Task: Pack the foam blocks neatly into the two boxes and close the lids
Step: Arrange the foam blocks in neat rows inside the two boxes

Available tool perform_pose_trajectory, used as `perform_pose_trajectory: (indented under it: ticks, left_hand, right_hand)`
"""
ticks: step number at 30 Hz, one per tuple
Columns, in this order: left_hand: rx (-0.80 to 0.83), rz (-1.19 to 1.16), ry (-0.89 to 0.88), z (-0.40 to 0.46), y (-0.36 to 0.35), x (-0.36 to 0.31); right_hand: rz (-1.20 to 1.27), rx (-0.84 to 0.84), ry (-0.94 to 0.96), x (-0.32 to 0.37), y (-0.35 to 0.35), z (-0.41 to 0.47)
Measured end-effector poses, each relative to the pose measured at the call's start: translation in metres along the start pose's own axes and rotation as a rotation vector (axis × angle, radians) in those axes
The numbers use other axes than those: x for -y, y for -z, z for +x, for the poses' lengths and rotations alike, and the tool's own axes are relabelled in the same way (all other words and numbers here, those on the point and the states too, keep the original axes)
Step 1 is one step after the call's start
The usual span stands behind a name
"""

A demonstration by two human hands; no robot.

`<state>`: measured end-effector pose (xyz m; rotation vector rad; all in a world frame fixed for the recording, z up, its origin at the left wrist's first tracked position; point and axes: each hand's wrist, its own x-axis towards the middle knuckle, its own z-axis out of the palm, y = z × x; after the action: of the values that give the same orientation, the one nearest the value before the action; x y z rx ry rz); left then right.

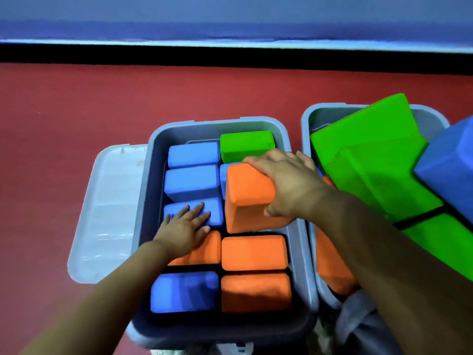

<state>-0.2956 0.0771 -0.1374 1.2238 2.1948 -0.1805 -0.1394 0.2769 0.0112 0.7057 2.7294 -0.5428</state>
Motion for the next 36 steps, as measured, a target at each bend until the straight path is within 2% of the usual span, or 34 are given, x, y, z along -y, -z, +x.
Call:
perform_pose_trajectory:
  ticks: [4, 7, 12, 14, 16, 19, 21, 22, 27, 31, 36]
  left_hand:
    - [-0.015, 0.05, 0.017, -0.016, -0.02, 0.008]
    - [0.028, 0.07, 0.004, -0.019, -0.021, 0.015]
    - [0.053, -0.027, -0.047, -0.013, -0.023, 0.018]
    - [0.081, -0.104, -0.054, -0.01, -0.023, 0.018]
    - [0.069, -0.26, -0.04, -0.007, -0.019, 0.013]
    - [-0.111, -0.72, -0.018, -0.002, -0.004, -0.005]
    - [-0.112, -0.949, 0.031, 0.001, 0.01, -0.016]
    - [-0.066, -0.99, 0.056, 0.004, 0.014, -0.019]
    - [0.097, -0.603, 0.201, 0.019, -0.001, -0.039]
    - [0.047, -0.583, 0.225, 0.03, -0.002, -0.048]
    - [0.126, -0.384, 0.144, 0.011, -0.026, -0.046]
  right_hand:
    - [-0.036, -0.032, -0.04, 0.014, -0.01, 0.001]
    - [-0.065, 0.008, 0.003, 0.018, -0.022, 0.003]
    - [-0.086, 0.197, -0.065, 0.009, -0.079, 0.002]
    - [-0.078, 0.164, -0.09, 0.007, -0.092, 0.007]
    - [-0.087, 0.105, -0.123, 0.005, -0.094, 0.021]
    - [-0.122, 0.154, -0.13, 0.012, -0.108, 0.032]
    - [-0.128, 0.192, -0.133, 0.018, -0.13, 0.026]
    - [-0.121, 0.195, -0.142, 0.018, -0.137, 0.023]
    - [-0.11, 0.172, -0.161, 0.007, -0.138, 0.045]
    - [-0.122, 0.127, -0.172, 0.004, -0.14, 0.065]
    - [-0.131, 0.013, -0.126, 0.014, -0.167, 0.022]
